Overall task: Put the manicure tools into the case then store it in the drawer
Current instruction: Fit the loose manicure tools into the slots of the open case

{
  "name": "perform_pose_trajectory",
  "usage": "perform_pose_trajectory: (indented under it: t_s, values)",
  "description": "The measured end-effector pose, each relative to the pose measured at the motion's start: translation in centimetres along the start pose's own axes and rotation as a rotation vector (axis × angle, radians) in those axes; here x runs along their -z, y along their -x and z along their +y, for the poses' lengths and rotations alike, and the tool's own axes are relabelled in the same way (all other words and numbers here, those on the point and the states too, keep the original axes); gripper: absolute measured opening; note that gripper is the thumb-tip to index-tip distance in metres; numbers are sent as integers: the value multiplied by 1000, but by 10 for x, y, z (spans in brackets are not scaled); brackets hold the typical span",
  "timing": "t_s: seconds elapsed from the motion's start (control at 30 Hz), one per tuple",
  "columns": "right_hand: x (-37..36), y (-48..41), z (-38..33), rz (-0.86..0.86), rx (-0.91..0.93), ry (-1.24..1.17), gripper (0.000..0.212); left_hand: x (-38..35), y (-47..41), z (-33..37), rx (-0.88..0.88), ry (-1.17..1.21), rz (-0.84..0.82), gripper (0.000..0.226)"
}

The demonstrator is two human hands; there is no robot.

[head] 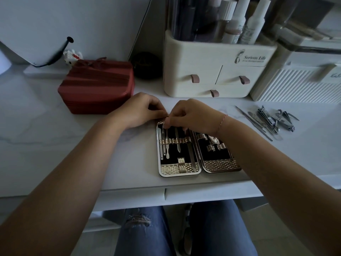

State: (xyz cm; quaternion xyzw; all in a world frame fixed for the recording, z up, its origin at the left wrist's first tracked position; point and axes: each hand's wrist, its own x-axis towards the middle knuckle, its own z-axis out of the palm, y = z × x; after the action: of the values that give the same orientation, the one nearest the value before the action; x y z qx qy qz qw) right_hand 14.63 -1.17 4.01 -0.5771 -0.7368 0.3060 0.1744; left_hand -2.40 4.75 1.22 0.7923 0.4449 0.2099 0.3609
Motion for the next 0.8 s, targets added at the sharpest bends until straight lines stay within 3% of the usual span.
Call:
perform_pose_trajectory:
  t_s: [0.27,0.43,0.57,0.67,0.8]
  values:
    - [0,6,1,27,5,-103,18,0,0,0,-12,10,4,5]
    - [30,36,24,302,36,-77,12,-2,-3,-5,-32,11,22,7]
    - [70,74,77,593,-180,148,16,-2,-4,-4,-46,-40,33,6]
    - [80,90,107,597,-351,275,14,-1,-3,-2,-76,-87,41,7]
    - [75,90,123,565,-407,315,14,-1,-4,-5,-86,-84,48,11]
